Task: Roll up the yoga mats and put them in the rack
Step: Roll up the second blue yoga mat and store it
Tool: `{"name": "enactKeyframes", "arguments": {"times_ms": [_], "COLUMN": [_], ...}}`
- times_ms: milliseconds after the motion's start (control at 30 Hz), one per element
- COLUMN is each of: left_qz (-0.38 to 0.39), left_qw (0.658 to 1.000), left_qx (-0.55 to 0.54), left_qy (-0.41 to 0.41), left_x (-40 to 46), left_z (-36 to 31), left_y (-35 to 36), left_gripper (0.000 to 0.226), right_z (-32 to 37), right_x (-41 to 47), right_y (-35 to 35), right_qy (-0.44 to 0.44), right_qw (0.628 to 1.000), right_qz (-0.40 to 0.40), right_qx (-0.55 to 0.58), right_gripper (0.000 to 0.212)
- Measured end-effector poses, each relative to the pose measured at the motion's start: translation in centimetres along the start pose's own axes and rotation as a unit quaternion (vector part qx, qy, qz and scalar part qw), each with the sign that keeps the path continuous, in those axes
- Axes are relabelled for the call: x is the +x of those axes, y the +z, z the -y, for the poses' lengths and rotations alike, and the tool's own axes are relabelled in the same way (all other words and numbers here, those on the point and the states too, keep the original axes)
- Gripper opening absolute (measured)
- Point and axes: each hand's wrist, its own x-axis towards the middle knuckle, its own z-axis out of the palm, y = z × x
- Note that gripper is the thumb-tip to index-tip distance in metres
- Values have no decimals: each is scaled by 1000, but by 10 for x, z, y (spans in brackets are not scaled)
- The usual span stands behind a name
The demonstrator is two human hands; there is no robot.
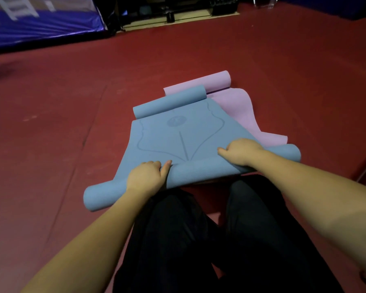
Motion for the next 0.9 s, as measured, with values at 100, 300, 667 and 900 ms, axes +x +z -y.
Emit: {"name": "enactKeyframes", "arguments": {"times_ms": [100, 300, 667, 900], "left_qz": [85, 241, 197, 279], "left_qw": [996, 969, 974, 953], "left_qx": [-25, -47, -102, -87], "left_qy": [1, -26, -55, -75], "left_x": [3, -1, 6, 34], "left_z": [-6, -13, -5, -3], "left_y": [-14, -5, 6, 5], "left_gripper": [61, 67, 50, 49], "right_z": [-6, -5, -5, -2], "right_x": [-5, -12, -8, -30], "right_y": [-15, -1, 21, 35], "right_qy": [-3, -27, -86, -71], "right_qw": [996, 975, 995, 992], "right_qz": [88, 220, -47, -107], "right_qx": [12, 25, -16, -18], "right_gripper": [67, 60, 46, 67]}}
